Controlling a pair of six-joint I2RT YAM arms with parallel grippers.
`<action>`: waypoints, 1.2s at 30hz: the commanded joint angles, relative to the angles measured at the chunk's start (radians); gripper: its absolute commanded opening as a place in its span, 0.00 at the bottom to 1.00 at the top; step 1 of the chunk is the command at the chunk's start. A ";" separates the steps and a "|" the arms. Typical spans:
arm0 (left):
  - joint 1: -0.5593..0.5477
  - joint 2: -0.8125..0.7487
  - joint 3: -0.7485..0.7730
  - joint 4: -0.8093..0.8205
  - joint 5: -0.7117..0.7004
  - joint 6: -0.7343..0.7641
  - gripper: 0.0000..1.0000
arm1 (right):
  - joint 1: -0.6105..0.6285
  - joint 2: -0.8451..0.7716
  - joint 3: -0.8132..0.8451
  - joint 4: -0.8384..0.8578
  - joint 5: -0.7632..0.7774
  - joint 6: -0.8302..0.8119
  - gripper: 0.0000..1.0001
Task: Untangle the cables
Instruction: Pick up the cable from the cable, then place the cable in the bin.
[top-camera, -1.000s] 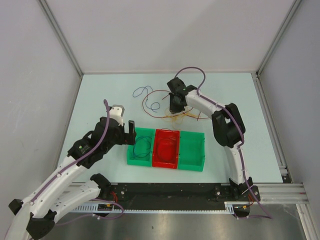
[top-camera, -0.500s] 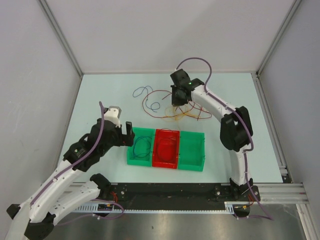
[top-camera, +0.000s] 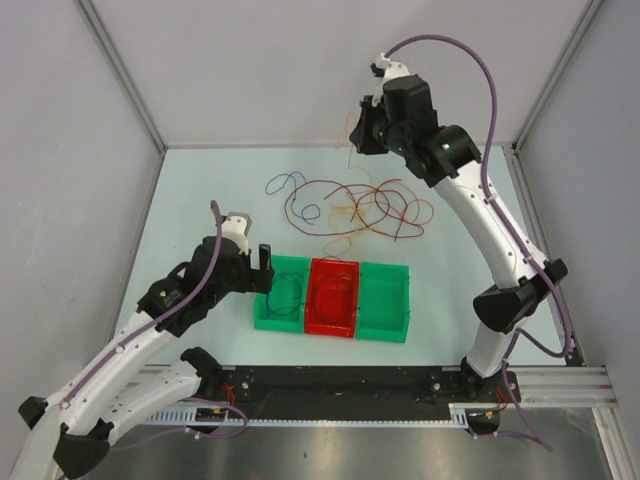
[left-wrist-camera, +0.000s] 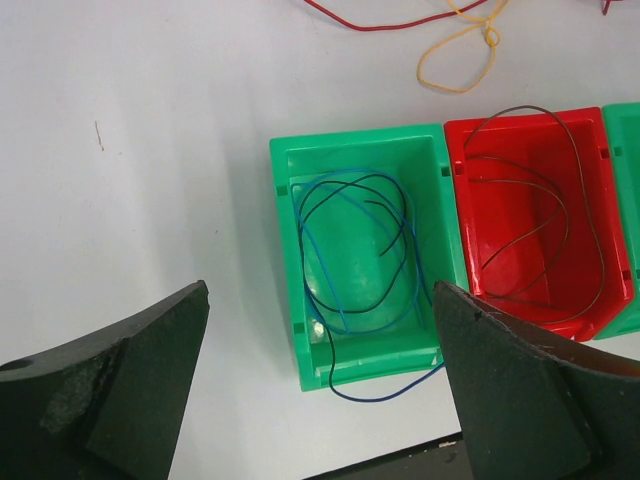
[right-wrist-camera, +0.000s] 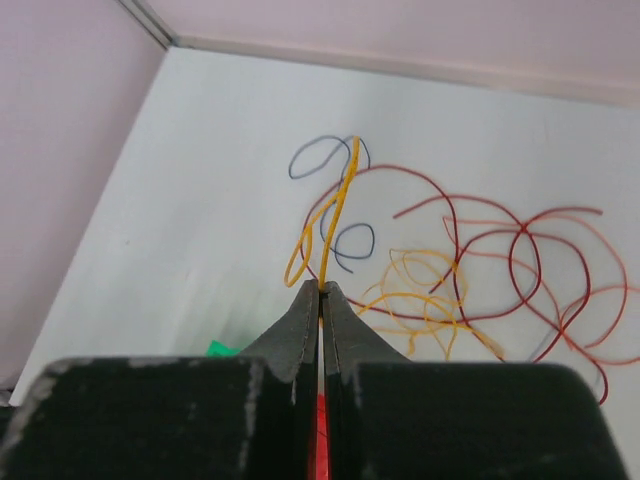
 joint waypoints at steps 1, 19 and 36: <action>0.004 -0.004 0.000 0.032 0.014 0.000 0.99 | 0.031 -0.090 0.117 -0.024 0.035 -0.080 0.00; 0.004 -0.012 -0.004 0.030 0.008 -0.006 0.98 | 0.228 -0.417 0.123 0.218 0.041 -0.275 0.00; 0.004 -0.001 -0.006 0.032 0.011 -0.007 0.98 | 0.251 -0.655 -0.046 0.491 -0.060 -0.337 0.00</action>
